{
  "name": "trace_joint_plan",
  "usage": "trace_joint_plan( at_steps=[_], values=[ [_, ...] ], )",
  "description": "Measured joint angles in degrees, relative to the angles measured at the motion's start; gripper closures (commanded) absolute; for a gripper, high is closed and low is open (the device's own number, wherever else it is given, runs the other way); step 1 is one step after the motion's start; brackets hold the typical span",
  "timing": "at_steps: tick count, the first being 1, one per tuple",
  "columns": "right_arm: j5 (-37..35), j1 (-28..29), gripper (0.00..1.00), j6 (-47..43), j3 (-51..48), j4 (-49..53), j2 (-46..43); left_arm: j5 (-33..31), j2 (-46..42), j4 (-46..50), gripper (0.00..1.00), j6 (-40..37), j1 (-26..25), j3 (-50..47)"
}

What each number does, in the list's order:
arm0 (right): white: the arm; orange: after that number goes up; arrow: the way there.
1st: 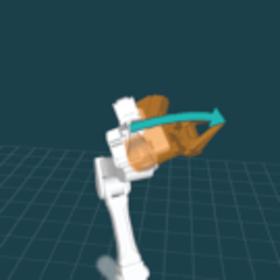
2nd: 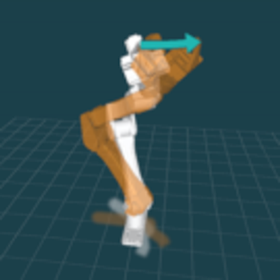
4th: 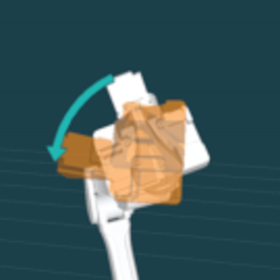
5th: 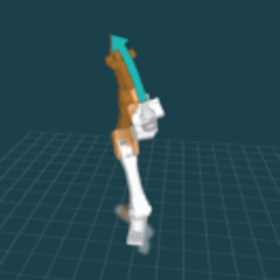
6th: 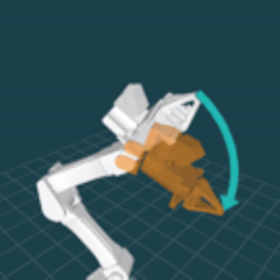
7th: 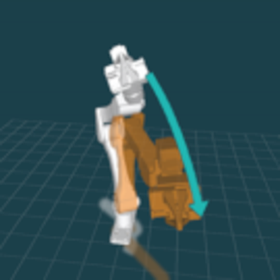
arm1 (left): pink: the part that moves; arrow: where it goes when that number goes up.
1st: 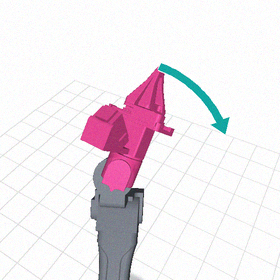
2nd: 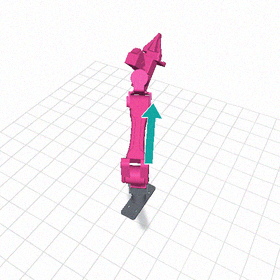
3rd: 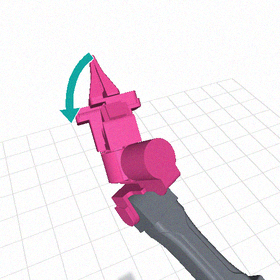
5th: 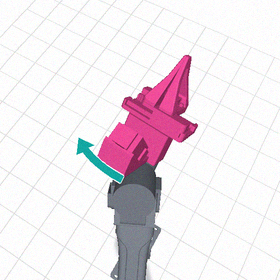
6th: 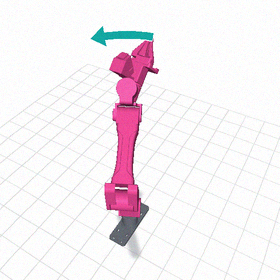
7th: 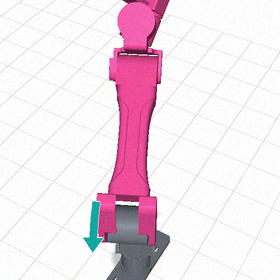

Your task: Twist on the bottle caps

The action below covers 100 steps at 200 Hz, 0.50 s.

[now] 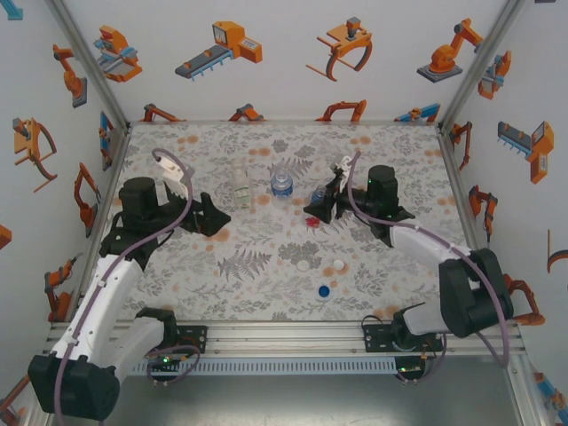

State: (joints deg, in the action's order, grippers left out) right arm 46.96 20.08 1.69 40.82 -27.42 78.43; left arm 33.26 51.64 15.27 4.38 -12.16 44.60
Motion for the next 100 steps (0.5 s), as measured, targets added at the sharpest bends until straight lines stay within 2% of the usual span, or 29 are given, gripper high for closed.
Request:
trace_joint_plan(
  at_steps=[42,64,83,100],
  values=[
    [-0.3,1.8,0.68,6.5,-0.5,4.6,-9.7,7.4,4.3,-3.6,0.03,3.7,-7.0,4.5],
    [-0.5,3.3,0.7,8.7,-0.5,7.3,-14.5,8.9,5.1,-7.3,0.03,3.4,-13.8,5.3],
    [-0.5,4.5,0.71,9.8,-0.1,10.3,-17.5,10.3,4.3,-13.0,0.03,2.8,-19.1,4.8],
    [-0.4,5.2,0.72,11.0,0.2,11.7,-19.4,11.4,3.4,-19.4,0.03,2.8,-20.8,3.4]
  ],
)
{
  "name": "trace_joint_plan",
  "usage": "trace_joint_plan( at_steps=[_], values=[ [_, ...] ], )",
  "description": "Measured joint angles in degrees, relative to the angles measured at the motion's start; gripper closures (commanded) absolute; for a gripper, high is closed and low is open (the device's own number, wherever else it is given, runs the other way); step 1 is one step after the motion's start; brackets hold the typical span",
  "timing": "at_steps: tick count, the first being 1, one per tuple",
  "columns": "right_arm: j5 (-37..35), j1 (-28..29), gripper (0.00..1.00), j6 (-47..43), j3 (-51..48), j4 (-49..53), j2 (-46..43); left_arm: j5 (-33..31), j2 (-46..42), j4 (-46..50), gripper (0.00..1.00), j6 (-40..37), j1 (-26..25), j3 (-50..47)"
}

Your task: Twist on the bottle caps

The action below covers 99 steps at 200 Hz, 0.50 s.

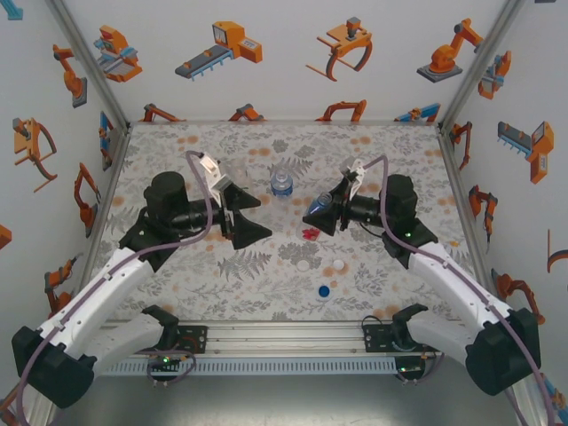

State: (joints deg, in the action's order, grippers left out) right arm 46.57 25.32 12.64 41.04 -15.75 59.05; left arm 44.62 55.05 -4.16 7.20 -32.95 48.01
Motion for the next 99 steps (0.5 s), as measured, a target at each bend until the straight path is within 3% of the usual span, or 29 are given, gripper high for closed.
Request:
trace_joint_plan(
  at_steps=[43,99],
  values=[
    [1.6,2.7,0.73,4.5,1.0,-1.3,-2.0,1.8,1.2,-11.1,0.03,0.0,-4.4,-1.7],
    [3.2,6.3,0.74,9.6,4.3,-5.7,-1.7,2.4,5.4,-15.1,0.03,0.0,-7.0,-1.7]
  ],
)
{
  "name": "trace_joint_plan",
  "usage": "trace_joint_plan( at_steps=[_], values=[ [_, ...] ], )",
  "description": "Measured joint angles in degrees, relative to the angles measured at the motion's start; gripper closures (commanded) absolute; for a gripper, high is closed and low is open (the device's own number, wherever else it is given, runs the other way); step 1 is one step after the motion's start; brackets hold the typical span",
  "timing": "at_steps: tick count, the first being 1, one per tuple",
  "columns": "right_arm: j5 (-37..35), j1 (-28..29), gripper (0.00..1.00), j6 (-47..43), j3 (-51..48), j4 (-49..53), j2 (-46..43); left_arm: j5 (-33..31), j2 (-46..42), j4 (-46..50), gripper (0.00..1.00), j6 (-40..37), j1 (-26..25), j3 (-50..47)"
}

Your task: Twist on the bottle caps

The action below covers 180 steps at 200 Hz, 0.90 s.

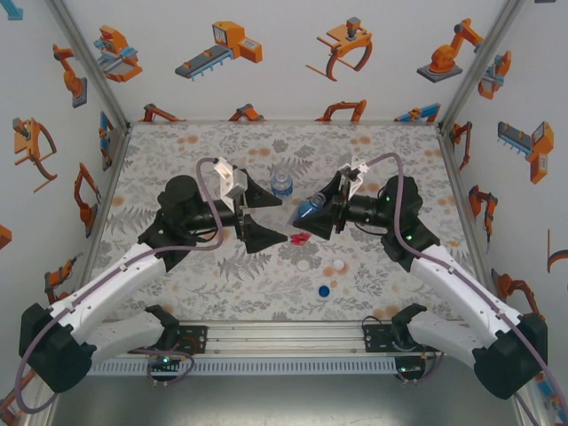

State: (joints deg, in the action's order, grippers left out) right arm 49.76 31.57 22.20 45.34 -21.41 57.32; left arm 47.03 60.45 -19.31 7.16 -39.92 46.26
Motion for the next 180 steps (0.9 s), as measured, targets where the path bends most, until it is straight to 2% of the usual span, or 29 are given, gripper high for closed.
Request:
trace_joint_plan(
  at_steps=[53,96,180],
  values=[
    [0.2,3.4,0.76,2.9,2.6,-3.8,2.3,0.0,4.0,-1.1,0.0,-0.1,-3.0,0.1],
    [0.0,5.7,0.79,3.6,4.1,-5.0,3.9,0.9,6.6,-2.6,0.18,-0.2,-5.1,1.4],
    [-2.0,6.6,0.81,3.5,4.2,-5.0,4.3,1.5,7.2,-4.1,0.42,-0.2,-5.8,1.9]
  ],
)
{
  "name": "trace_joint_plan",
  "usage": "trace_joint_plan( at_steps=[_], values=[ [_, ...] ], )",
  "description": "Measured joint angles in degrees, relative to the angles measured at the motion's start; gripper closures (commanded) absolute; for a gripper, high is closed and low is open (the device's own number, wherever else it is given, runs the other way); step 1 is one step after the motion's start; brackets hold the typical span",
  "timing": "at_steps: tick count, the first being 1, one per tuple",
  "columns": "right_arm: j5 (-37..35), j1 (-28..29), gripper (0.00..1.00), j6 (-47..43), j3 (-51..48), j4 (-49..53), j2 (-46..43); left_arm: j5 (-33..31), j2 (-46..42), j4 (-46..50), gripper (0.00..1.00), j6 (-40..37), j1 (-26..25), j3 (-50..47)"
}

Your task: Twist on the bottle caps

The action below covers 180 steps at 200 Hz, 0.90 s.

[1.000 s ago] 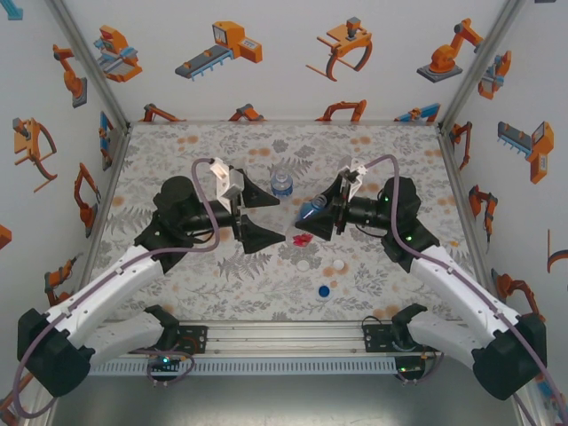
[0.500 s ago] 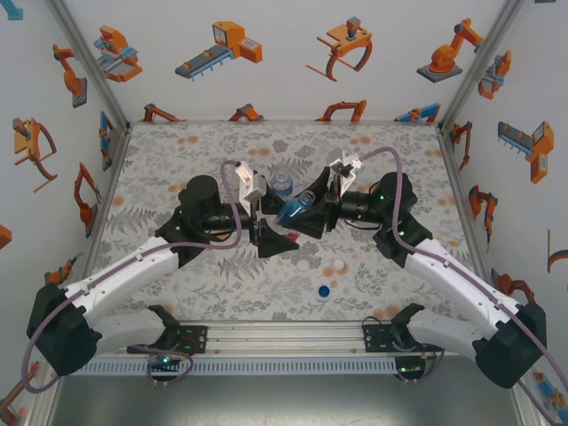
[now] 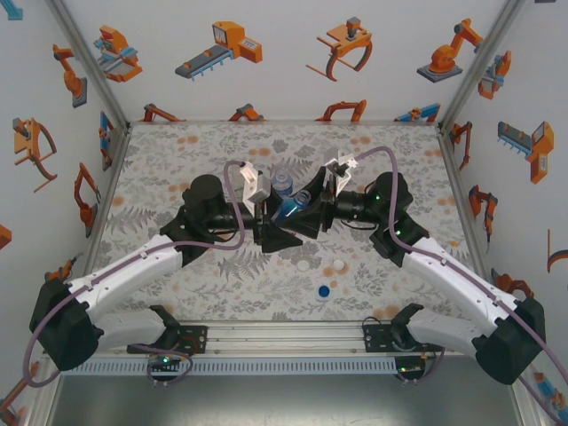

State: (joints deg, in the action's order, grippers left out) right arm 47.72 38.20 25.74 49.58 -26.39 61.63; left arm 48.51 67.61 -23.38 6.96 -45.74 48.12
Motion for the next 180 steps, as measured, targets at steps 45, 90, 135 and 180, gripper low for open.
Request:
trace_joint_plan(
  at_steps=[45,90,135,180],
  values=[
    [-0.9,0.2,0.8,0.0,0.2,0.6,0.0,0.7,0.3,0.0,0.56,0.0,0.0,0.1],
    [-4.5,0.8,0.23,-3.7,3.4,10.3,-2.3,1.5,0.2,2.0,0.57,-1.4,-0.2,0.9],
    [-12.5,0.7,0.19,-9.4,7.4,23.0,-7.6,-0.4,-1.7,8.3,0.62,-4.3,2.6,0.9],
    [-20.5,0.7,0.23,-9.9,8.5,33.5,-8.8,-1.6,-7.7,14.2,0.72,-6.4,10.4,0.9]
  ],
)
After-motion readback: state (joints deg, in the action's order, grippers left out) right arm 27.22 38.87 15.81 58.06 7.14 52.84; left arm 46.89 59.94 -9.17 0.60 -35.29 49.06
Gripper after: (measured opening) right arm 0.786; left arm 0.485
